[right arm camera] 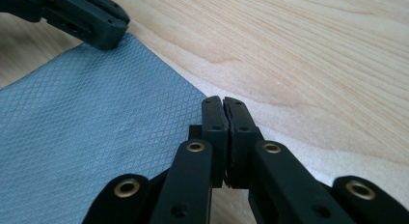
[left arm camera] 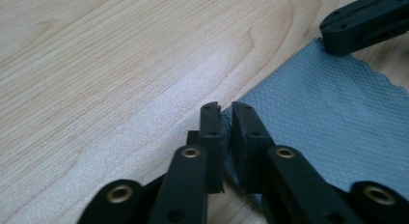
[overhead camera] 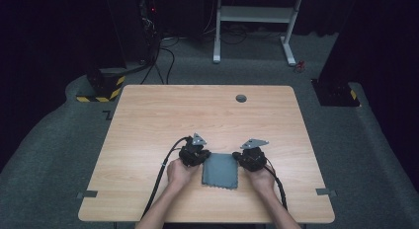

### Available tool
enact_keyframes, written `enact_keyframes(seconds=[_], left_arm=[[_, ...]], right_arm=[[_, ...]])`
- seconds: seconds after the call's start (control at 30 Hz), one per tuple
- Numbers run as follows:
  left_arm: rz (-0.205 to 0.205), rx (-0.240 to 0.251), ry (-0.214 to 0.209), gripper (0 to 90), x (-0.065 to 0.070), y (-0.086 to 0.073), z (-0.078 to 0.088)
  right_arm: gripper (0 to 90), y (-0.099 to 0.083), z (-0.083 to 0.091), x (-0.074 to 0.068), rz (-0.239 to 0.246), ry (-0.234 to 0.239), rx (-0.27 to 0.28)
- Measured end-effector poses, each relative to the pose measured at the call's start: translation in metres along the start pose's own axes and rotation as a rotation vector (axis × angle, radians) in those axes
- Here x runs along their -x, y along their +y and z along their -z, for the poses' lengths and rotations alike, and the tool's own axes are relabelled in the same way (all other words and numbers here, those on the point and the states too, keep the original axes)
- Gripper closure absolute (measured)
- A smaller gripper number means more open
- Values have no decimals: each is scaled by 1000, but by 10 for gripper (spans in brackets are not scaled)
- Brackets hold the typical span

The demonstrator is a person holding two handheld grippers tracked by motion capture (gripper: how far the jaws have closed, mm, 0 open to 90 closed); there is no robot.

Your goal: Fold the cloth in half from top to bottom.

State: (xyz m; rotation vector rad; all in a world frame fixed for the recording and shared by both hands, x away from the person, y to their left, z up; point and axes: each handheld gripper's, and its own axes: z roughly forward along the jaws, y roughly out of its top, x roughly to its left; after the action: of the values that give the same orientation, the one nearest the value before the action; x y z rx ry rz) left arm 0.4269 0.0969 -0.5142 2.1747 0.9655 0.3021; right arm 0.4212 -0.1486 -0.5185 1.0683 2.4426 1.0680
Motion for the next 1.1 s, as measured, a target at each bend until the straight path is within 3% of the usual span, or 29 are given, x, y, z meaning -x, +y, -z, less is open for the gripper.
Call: enact_keyframes(seconds=[0.1, 0.27, 0.3, 0.37, 0.57, 0.6, 0.67, 0.7, 0.73, 0.77, 0.8, 0.83, 0.87, 0.97, 1.1], left_arm=[[-5, 6, 11, 866, -2, 0, 1], [21, 26, 28, 869, -9, 2, -2], [21, 27, 47, 868, -11, 5, -4], [15, 24, 61, 868, -12, 7, -6], [44, 58, 81, 859, -18, 7, -12], [42, 61, 98, 845, -18, 7, -12], [45, 61, 114, 724, -18, 8, -11], [61, 63, 115, 724, -18, 8, -9], [89, 72, 93, 646, -18, 9, -5], [86, 88, 82, 586, -17, 11, -1], [54, 111, 72, 575, -11, 13, 7], [54, 111, 72, 569, -11, 13, 7], [38, 115, 52, 566, -5, 14, 11], [-28, 84, 17, 567, 10, 11, 10], [-5, 51, 8, 568, 9, -1, 3]], right_arm=[[887, 3, -3, 0, 5, -16, 2], [887, 11, -11, 3, 9, -43, 2], [886, 15, -15, 5, 11, -56, -1], [885, 17, -16, 6, 6, -58, -4], [872, 21, -23, 13, -22, -60, 15], [830, 22, -23, 14, -21, -68, 11], [761, 24, -21, 14, -36, -72, 26], [761, 24, -21, 14, -36, -72, 26], [752, 26, -17, 14, -54, -53, 45], [785, 30, -11, 9, -54, -20, 75], [809, 31, -11, 6, -31, -8, 75], [809, 31, -11, 6, -31, -8, 75], [868, 35, -14, -1, 0, 7, 57], [896, 36, -22, -5, -5, 37, 59], [891, 33, -38, -3, -31, 27, 27]])
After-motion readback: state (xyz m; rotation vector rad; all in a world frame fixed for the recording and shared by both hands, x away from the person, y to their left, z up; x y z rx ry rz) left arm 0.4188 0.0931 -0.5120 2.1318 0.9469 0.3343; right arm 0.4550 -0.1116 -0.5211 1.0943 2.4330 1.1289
